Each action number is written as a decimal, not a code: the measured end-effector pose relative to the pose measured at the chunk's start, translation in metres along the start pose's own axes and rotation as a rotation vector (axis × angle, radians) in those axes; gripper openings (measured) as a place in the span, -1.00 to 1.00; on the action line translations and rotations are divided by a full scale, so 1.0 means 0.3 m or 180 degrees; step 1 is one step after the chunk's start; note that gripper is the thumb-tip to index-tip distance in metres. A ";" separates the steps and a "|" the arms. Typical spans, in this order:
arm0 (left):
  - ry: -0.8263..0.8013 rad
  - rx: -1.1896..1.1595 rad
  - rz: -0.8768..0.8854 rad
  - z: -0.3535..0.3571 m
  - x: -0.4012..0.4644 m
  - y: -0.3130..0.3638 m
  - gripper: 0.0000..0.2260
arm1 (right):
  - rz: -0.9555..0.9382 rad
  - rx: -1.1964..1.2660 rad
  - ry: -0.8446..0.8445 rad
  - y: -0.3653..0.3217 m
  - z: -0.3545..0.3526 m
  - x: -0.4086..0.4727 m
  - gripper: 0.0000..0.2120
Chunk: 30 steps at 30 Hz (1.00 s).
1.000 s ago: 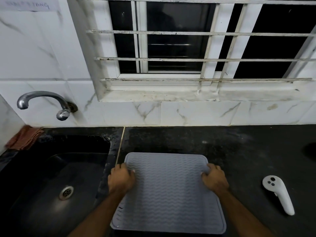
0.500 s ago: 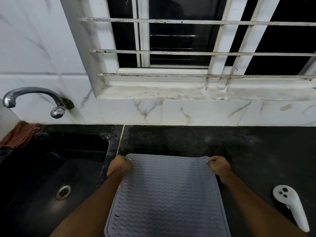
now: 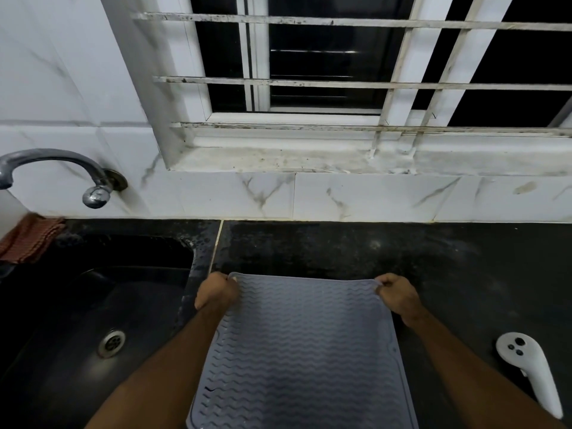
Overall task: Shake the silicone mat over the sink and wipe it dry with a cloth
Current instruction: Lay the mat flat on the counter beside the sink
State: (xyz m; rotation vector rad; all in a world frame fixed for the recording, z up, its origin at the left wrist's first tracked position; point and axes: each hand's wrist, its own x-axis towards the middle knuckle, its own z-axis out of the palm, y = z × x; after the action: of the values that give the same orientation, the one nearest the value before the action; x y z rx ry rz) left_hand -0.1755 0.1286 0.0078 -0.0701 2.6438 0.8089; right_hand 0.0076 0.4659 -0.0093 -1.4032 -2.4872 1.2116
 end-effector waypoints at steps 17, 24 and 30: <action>0.0761 -0.0728 -0.0239 -0.028 0.060 -0.107 -0.77 | -0.0359 0.0585 0.0382 -0.118 0.049 0.045 -0.86; 0.0788 0.1036 0.0812 0.000 0.043 -0.092 -0.58 | -0.1082 -0.1419 0.0545 -0.092 0.135 -0.037 -0.58; 0.0001 0.1636 0.1411 0.056 -0.025 -0.076 -0.50 | -0.1134 -0.1745 -0.0049 -0.075 0.220 -0.105 -0.51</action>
State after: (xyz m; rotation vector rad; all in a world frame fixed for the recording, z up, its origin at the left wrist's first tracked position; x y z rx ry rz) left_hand -0.1594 0.1183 -0.0144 0.6655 2.8153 0.2186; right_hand -0.0152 0.3961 -0.0304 -0.9368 -3.0437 0.4966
